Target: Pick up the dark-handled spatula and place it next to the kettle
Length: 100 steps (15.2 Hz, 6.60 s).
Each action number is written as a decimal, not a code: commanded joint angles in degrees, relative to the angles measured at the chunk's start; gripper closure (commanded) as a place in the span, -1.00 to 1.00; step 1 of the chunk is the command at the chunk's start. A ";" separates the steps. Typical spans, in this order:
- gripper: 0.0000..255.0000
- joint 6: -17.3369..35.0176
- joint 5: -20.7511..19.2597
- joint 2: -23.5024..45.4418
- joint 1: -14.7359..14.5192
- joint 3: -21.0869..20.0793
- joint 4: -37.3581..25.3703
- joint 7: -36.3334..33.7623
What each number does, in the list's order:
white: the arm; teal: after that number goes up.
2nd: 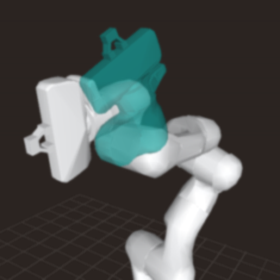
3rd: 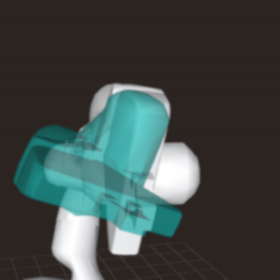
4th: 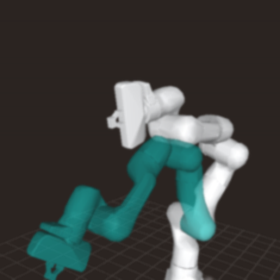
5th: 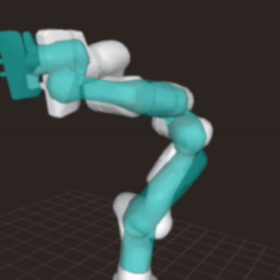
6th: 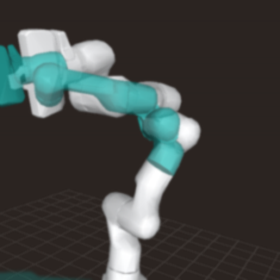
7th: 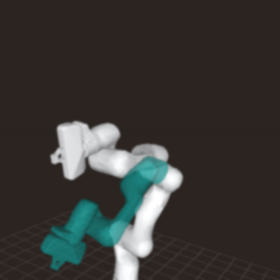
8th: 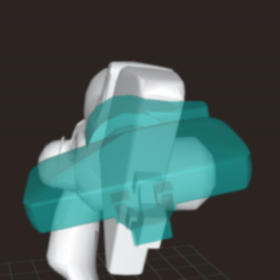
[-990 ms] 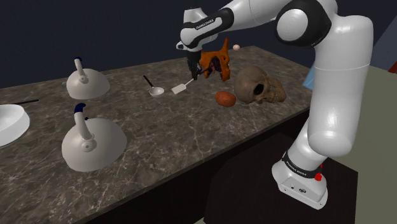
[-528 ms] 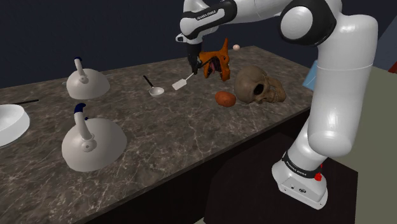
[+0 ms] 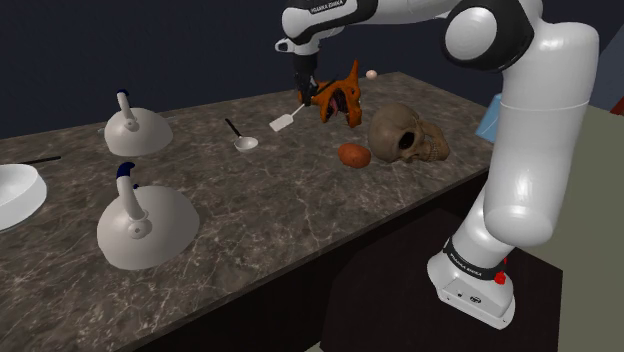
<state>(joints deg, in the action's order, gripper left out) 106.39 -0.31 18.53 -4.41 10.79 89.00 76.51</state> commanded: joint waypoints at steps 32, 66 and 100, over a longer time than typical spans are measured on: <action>1.00 -16.13 -1.85 -7.97 -7.36 -3.49 -7.71 -10.38; 1.00 -3.85 -2.65 -12.84 -20.97 -13.89 10.68 -34.96; 1.00 17.31 -3.56 -6.21 -20.97 -13.71 25.25 -36.24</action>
<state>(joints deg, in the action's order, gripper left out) 123.67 -3.86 12.33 -25.38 -2.92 114.23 40.27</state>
